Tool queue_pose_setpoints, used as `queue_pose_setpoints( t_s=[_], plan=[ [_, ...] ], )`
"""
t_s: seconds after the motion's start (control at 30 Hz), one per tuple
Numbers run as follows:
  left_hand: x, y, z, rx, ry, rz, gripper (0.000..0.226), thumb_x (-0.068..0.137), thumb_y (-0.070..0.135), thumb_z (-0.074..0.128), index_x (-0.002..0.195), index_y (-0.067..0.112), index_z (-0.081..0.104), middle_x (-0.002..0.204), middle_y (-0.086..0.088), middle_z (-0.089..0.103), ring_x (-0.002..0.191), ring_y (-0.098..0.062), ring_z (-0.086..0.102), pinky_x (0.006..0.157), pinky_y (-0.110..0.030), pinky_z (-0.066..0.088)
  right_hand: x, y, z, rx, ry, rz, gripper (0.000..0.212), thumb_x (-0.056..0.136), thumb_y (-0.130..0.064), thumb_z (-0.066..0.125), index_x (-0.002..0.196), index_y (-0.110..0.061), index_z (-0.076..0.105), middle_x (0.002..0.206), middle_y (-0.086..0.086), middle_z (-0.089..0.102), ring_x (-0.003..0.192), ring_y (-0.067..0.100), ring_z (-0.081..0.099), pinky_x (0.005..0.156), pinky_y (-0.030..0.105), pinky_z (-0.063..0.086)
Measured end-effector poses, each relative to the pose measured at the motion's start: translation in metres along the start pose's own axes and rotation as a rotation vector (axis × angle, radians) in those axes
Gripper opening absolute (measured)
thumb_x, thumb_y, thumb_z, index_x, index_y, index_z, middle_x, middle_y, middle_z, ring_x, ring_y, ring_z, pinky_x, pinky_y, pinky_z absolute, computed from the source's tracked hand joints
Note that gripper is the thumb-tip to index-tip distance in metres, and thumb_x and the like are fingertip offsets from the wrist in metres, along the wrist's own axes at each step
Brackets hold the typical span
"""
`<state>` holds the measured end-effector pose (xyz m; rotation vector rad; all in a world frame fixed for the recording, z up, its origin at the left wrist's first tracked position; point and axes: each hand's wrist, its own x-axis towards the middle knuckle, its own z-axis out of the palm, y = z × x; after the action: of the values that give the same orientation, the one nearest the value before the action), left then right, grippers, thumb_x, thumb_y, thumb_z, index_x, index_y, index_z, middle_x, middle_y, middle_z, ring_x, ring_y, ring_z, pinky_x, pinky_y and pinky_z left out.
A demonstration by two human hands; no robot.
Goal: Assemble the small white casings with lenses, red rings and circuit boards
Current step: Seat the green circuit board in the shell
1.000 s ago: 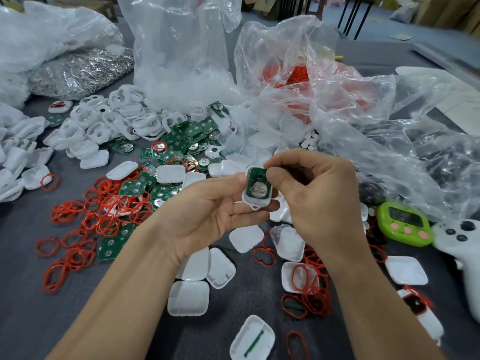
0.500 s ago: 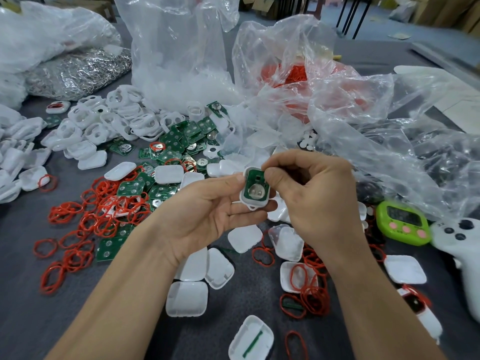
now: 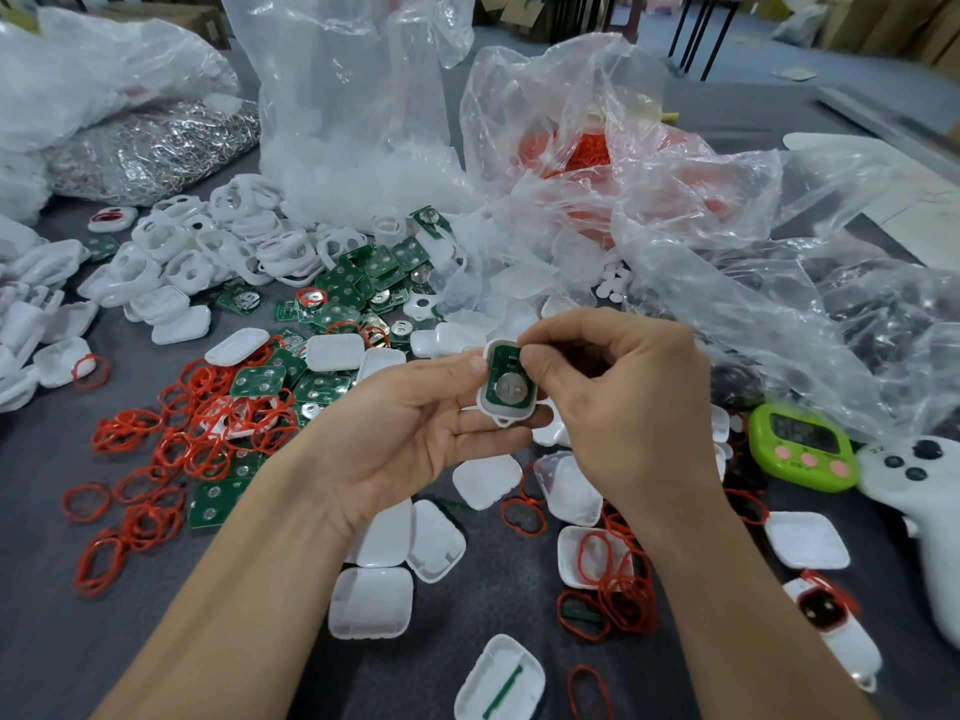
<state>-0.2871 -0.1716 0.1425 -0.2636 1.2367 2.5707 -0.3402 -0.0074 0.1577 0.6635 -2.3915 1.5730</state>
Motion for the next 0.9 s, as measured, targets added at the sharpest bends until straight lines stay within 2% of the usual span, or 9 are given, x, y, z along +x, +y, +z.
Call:
queue_pose_setpoints(
  t_s=[0.1, 0.2, 0.37, 0.47, 0.53, 0.63, 0.8, 0.9],
  plan=[
    [0.001, -0.001, -0.001, -0.009, -0.004, 0.009, 0.034, 0.090, 0.018, 0.059, 0.114, 0.000, 0.073, 0.107, -0.020, 0.075, 0.089, -0.029, 0.078, 0.079, -0.035, 0.065, -0.002, -0.001, 0.002, -0.039, 0.037, -0.030, 0.011, 0.083, -0.015, 0.082, 0.084, -0.026, 0.081, 0.073, -0.016, 0.074, 0.069, 0.006, 0.070, 0.065, 0.029, 0.059],
    [0.002, -0.001, -0.002, -0.012, -0.017, 0.018, 0.031, 0.089, 0.018, 0.058, 0.108, 0.004, 0.078, 0.105, -0.017, 0.077, 0.087, -0.026, 0.078, 0.079, -0.035, 0.064, -0.004, 0.000, 0.006, -0.074, 0.075, -0.036, 0.011, 0.081, -0.018, 0.083, 0.086, -0.028, 0.080, 0.073, -0.017, 0.070, 0.067, 0.007, 0.066, 0.062, 0.025, 0.056],
    [0.002, -0.001, -0.004, -0.013, -0.022, 0.023, 0.035, 0.090, 0.019, 0.057, 0.115, 0.004, 0.076, 0.111, -0.018, 0.076, 0.091, -0.027, 0.078, 0.082, -0.036, 0.064, -0.006, 0.002, 0.010, -0.051, 0.084, 0.017, 0.010, 0.084, -0.023, 0.083, 0.090, -0.030, 0.080, 0.073, -0.015, 0.070, 0.067, 0.008, 0.066, 0.062, 0.022, 0.054],
    [0.000, 0.000, -0.004, -0.022, -0.037, 0.026, 0.035, 0.093, 0.019, 0.056, 0.117, 0.004, 0.076, 0.119, -0.021, 0.073, 0.101, -0.032, 0.076, 0.081, -0.036, 0.064, -0.002, 0.003, 0.006, 0.097, 0.071, 0.113, 0.012, 0.089, -0.024, 0.077, 0.082, -0.035, 0.077, 0.071, -0.014, 0.073, 0.062, 0.004, 0.067, 0.061, 0.019, 0.053],
    [-0.001, 0.001, -0.005, -0.034, -0.041, 0.022, 0.038, 0.094, 0.020, 0.056, 0.122, -0.001, 0.071, 0.126, -0.025, 0.069, 0.106, -0.035, 0.074, 0.080, -0.035, 0.063, 0.004, 0.005, 0.000, 0.251, 0.054, 0.223, 0.016, 0.093, -0.017, 0.072, 0.083, -0.027, 0.080, 0.072, -0.007, 0.074, 0.056, 0.006, 0.061, 0.058, 0.021, 0.050],
    [-0.001, 0.001, -0.005, -0.048, -0.044, 0.018, 0.039, 0.094, 0.019, 0.055, 0.123, -0.002, 0.071, 0.128, -0.026, 0.068, 0.108, -0.036, 0.073, 0.080, -0.036, 0.063, 0.009, 0.006, -0.009, 0.427, -0.041, 0.353, 0.021, 0.095, -0.007, 0.066, 0.087, -0.019, 0.081, 0.078, 0.005, 0.075, 0.059, 0.014, 0.059, 0.057, 0.021, 0.048],
    [0.001, 0.001, -0.006, -0.022, -0.049, 0.009, 0.038, 0.095, 0.018, 0.054, 0.125, 0.001, 0.071, 0.125, -0.022, 0.070, 0.108, -0.035, 0.073, 0.084, -0.037, 0.063, 0.007, 0.008, -0.009, 0.386, -0.246, 0.376, 0.017, 0.092, -0.005, 0.071, 0.099, -0.018, 0.079, 0.089, 0.004, 0.079, 0.078, 0.017, 0.074, 0.073, 0.032, 0.060],
    [0.002, 0.001, -0.006, -0.005, -0.046, 0.017, 0.036, 0.094, 0.018, 0.054, 0.120, 0.006, 0.075, 0.118, -0.018, 0.073, 0.105, -0.032, 0.074, 0.081, -0.035, 0.063, 0.005, 0.009, -0.003, 0.328, -0.241, 0.355, 0.021, 0.085, -0.011, 0.070, 0.101, -0.020, 0.079, 0.091, 0.002, 0.080, 0.086, 0.023, 0.077, 0.083, 0.046, 0.063]
  ],
)
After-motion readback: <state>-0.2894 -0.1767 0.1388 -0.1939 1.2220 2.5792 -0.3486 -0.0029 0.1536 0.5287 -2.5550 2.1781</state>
